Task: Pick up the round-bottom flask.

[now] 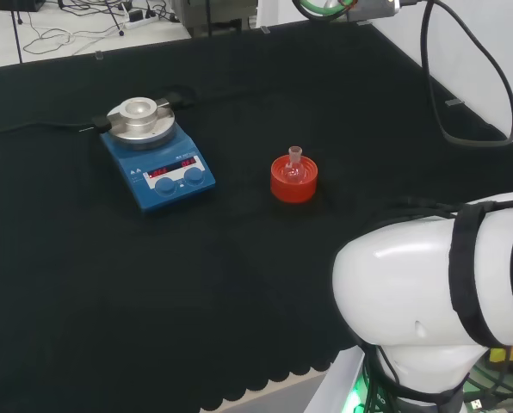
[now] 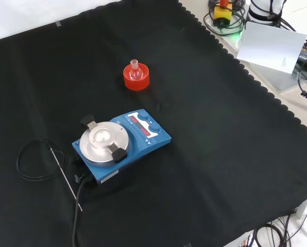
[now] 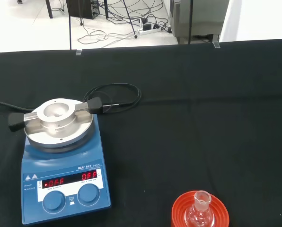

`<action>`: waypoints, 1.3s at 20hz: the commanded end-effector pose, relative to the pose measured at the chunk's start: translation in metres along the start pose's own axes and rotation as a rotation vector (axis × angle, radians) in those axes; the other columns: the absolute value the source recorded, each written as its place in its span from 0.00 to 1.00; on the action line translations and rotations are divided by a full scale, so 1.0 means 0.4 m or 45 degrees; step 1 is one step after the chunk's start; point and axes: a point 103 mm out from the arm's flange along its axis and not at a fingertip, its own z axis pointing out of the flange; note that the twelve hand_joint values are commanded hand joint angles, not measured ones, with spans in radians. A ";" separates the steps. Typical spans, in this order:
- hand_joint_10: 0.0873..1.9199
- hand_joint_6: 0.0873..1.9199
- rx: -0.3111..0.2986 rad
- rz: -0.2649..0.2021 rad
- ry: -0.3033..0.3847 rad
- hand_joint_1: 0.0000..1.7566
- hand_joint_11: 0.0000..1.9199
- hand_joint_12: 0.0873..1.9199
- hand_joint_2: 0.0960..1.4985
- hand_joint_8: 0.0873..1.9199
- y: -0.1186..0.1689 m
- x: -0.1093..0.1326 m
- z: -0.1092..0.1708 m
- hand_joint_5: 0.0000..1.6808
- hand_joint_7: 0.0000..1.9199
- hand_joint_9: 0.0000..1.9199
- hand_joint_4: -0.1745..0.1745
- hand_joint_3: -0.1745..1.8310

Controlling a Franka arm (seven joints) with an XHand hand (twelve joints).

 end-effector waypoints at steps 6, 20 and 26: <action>0.32 0.13 -0.006 0.004 -0.001 0.05 0.00 0.71 0.83 0.26 0.006 -0.002 0.003 0.17 0.03 0.10 0.47 0.25; 0.31 0.11 0.046 0.100 0.058 0.05 0.01 0.71 0.85 0.26 0.044 -0.029 0.105 0.17 0.04 0.11 0.47 0.22; 0.32 0.10 0.069 0.141 0.096 0.09 0.01 0.71 0.83 0.26 0.083 -0.078 0.194 0.17 0.04 0.12 0.46 0.21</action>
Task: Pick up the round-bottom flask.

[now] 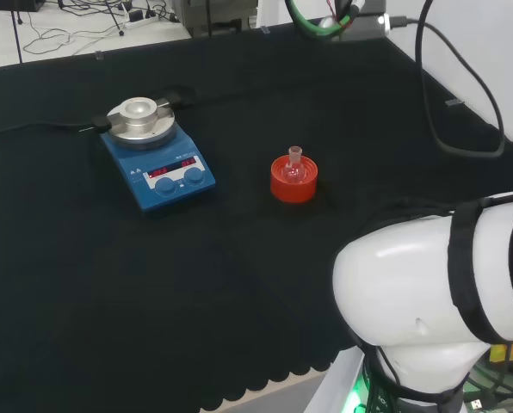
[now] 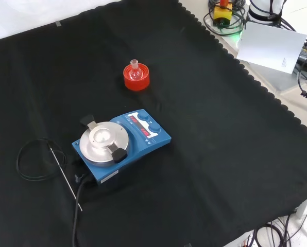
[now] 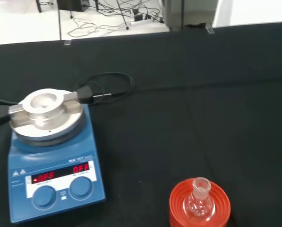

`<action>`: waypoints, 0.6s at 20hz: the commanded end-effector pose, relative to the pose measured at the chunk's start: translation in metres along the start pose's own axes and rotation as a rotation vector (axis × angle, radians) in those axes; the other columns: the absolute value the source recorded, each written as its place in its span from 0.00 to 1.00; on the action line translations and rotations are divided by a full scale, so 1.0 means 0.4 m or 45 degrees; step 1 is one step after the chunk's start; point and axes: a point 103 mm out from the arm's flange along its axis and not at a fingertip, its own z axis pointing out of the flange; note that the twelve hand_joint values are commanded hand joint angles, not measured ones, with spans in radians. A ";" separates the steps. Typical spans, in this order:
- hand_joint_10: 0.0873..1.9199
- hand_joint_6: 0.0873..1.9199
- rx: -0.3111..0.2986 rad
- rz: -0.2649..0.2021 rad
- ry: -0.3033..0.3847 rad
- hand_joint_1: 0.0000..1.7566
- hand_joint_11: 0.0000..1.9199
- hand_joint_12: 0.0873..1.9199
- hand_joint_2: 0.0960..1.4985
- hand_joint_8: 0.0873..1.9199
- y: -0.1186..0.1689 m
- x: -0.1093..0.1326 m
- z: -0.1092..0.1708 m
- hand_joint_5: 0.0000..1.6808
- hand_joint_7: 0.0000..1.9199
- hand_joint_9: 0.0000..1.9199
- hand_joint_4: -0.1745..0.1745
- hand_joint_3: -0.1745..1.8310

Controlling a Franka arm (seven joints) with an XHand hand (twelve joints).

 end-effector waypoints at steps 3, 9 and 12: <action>0.33 0.08 0.040 0.084 0.065 0.15 0.02 0.71 0.79 0.27 0.087 -0.087 0.144 0.17 0.06 0.13 0.45 0.20; 0.33 0.05 0.100 0.067 0.151 0.24 0.03 0.71 0.74 0.29 0.181 -0.134 0.261 0.18 0.08 0.15 0.42 0.20; 0.34 0.03 0.126 0.076 0.183 0.25 0.03 0.71 0.73 0.30 0.221 -0.161 0.315 0.19 0.08 0.16 0.40 0.20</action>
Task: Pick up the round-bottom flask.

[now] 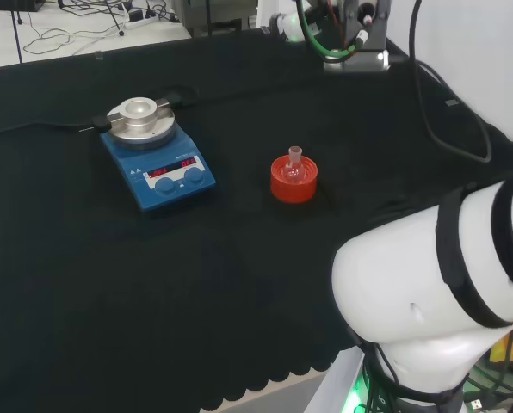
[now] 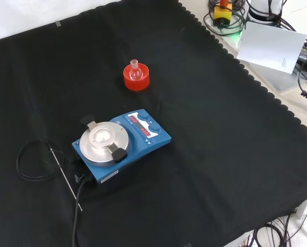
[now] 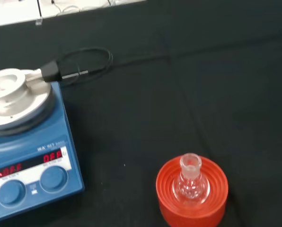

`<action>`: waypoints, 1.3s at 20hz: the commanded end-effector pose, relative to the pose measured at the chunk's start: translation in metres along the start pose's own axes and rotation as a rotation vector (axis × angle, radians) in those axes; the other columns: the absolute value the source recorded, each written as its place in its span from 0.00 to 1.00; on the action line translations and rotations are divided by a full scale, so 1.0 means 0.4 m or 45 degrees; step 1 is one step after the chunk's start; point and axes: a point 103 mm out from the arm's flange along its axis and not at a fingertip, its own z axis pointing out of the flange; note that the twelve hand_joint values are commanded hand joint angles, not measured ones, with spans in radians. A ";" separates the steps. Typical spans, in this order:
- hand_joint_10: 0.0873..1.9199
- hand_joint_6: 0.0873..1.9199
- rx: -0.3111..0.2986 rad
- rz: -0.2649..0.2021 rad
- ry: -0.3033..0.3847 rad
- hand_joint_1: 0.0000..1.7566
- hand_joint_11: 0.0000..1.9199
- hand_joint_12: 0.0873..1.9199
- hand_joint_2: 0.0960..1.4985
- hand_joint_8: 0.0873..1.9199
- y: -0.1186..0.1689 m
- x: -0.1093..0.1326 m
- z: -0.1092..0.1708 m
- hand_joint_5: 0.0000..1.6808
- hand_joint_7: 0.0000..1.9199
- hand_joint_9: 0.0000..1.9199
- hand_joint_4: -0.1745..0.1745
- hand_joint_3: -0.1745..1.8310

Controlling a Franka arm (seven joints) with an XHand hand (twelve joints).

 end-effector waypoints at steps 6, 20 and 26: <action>0.34 0.02 0.086 0.043 0.129 0.29 0.04 0.71 0.67 0.31 0.174 -0.117 0.230 0.21 0.09 0.17 0.37 0.19; 0.34 0.06 0.202 0.028 0.102 0.47 0.07 0.71 0.42 0.32 0.206 -0.108 0.390 0.30 0.11 0.21 0.31 0.35; 0.34 0.07 0.233 0.048 0.095 0.49 0.04 0.72 0.37 0.32 0.205 -0.107 0.443 0.30 0.09 0.18 0.34 0.40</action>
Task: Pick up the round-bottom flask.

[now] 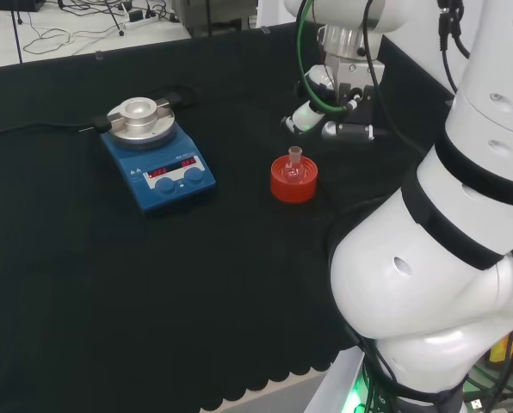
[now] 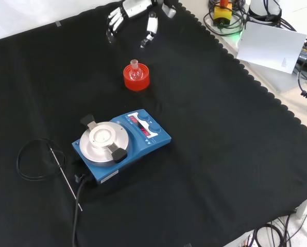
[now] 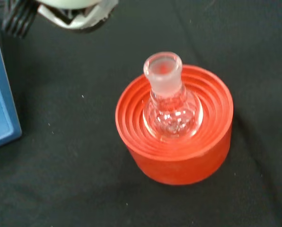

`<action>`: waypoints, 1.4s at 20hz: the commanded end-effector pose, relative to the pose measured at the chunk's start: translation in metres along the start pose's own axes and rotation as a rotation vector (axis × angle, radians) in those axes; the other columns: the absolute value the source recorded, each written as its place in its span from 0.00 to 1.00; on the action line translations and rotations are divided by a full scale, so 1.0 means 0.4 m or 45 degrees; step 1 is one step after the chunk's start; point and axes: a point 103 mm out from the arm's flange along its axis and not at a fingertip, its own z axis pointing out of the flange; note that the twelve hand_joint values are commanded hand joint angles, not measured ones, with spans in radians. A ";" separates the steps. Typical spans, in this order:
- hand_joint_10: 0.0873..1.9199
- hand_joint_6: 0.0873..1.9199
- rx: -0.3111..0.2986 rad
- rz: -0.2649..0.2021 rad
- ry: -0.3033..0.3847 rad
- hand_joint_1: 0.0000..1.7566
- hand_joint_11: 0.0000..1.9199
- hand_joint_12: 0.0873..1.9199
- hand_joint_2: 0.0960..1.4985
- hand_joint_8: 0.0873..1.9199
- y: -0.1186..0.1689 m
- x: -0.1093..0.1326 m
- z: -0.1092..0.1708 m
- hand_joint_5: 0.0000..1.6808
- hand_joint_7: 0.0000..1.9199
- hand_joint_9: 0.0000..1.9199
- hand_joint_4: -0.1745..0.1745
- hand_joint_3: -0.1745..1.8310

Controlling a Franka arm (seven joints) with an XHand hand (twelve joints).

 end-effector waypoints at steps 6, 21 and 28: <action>0.35 0.11 -0.070 0.036 0.049 0.49 0.01 0.73 0.36 0.33 0.011 -0.013 0.083 0.33 0.06 0.13 0.32 0.41; 0.37 0.31 -0.066 0.037 0.066 0.50 0.00 0.72 0.36 0.36 0.021 -0.023 0.154 0.32 0.08 0.13 0.27 0.41; 0.37 0.32 -0.056 0.034 0.061 0.50 0.00 0.73 0.36 0.36 0.035 -0.034 0.181 0.32 0.09 0.14 0.26 0.41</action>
